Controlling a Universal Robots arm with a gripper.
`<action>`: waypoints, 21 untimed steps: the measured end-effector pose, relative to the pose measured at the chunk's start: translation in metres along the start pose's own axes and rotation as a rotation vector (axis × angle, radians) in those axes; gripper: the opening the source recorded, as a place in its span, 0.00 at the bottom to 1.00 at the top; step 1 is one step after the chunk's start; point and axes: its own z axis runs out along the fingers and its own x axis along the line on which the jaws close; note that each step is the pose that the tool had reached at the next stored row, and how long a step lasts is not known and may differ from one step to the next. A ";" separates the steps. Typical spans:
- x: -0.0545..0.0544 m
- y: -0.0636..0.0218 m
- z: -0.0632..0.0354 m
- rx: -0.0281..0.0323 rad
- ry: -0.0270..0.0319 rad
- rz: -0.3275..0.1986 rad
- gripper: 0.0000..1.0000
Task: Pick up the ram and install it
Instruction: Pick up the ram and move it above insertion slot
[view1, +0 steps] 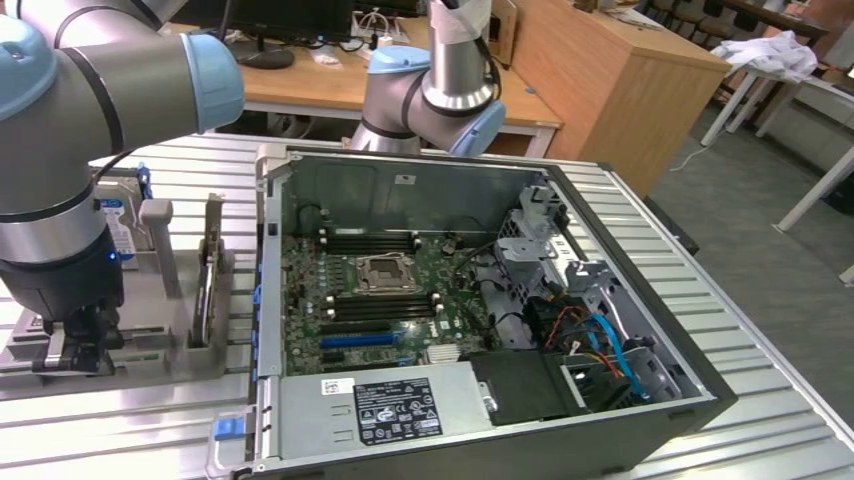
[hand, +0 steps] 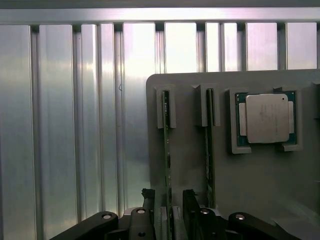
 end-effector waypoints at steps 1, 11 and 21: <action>0.000 0.0000 0.0000 0.0000 0.0000 0.000 0.35; 0.000 0.0000 0.0000 0.0000 0.0000 0.000 0.23; 0.000 0.0000 0.0006 0.0000 0.0000 0.000 0.23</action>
